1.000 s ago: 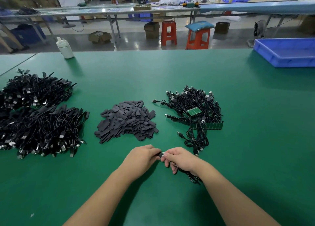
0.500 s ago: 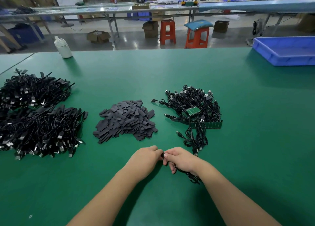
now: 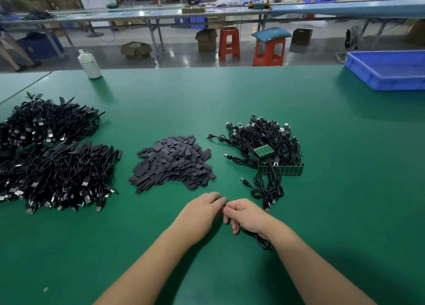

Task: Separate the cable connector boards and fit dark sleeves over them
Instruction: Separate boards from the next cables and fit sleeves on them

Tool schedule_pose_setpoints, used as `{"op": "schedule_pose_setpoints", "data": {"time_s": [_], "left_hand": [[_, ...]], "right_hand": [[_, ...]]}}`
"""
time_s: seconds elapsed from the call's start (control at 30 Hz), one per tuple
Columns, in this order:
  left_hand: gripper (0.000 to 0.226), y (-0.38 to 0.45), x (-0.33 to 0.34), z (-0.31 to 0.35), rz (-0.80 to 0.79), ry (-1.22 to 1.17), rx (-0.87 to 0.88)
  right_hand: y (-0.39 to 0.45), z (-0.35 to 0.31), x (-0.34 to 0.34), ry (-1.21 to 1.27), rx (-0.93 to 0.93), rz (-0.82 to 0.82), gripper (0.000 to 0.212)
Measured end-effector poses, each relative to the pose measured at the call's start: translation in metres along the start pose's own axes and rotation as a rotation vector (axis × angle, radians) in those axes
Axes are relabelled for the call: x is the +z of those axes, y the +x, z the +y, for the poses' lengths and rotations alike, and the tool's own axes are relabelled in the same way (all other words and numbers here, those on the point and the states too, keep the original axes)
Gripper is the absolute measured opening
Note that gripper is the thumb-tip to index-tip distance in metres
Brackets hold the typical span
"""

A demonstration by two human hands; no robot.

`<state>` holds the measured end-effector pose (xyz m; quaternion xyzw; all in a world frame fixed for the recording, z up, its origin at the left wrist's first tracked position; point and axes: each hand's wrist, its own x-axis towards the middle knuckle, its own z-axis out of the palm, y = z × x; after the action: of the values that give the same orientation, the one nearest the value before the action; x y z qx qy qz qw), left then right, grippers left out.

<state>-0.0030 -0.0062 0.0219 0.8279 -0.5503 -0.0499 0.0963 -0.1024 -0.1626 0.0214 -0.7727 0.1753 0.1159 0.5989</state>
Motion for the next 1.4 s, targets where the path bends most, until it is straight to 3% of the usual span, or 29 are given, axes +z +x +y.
{"op": "schedule_pose_setpoints", "data": {"time_s": [0.1, 0.2, 0.27, 0.37, 0.47, 0.57, 0.63, 0.77, 0.87, 1.0, 1.13, 1.23, 1.4], "left_hand": [[0.074, -0.003, -0.001, 0.006, 0.139, -0.249, -0.119], [0.051, -0.002, 0.001, 0.019, 0.364, -0.635, -0.356], [0.034, -0.002, 0.003, 0.027, 0.291, -0.864, -0.523], [0.018, -0.005, 0.006, 0.042, 0.056, -1.185, -0.461], [0.015, -0.006, 0.004, 0.048, 0.026, -1.294, -0.378], [0.014, -0.006, -0.003, 0.05, 0.094, -1.429, -0.409], [0.014, -0.007, -0.013, 0.044, 0.141, -1.403, -0.422], [0.013, -0.018, -0.044, 0.001, 0.185, -1.172, -0.476], [0.011, -0.03, -0.073, -0.05, 0.262, -0.758, -0.579], [0.032, -0.048, -0.105, -0.124, 0.456, -0.3, -0.73], [0.036, -0.073, -0.12, -0.192, 0.47, -0.048, -0.949], [0.036, -0.095, -0.118, -0.22, 0.405, 0.029, -1.128], [0.024, -0.105, -0.112, -0.228, 0.415, 0.092, -1.204]], "right_hand": [[0.0, 0.004, 0.008, 0.14, -0.045, 0.126, 0.028], [0.0, 0.003, 0.01, 0.312, -0.08, 0.259, 0.022], [0.0, -0.001, 0.008, 0.478, -0.073, 0.318, 0.02], [0.0, -0.016, 0.004, 0.879, -0.1, 0.322, 0.015], [0.001, -0.038, 0.004, 1.197, -0.168, 0.248, 0.02], [0.003, -0.056, 0.003, 1.208, -0.224, 0.205, 0.03], [0.003, -0.066, -0.002, 0.895, -0.222, 0.273, 0.028], [0.004, -0.065, -0.026, -0.372, -0.209, 0.667, 0.032], [0.004, -0.053, -0.048, -0.716, -0.162, 0.731, 0.039], [0.007, -0.043, -0.078, -0.831, 0.081, 0.631, 0.05], [0.012, -0.04, -0.085, -0.761, 0.153, 0.565, 0.051], [0.017, -0.041, -0.085, -0.71, 0.131, 0.634, 0.044], [0.022, -0.046, -0.091, -0.545, 0.084, 0.867, 0.025]]}}
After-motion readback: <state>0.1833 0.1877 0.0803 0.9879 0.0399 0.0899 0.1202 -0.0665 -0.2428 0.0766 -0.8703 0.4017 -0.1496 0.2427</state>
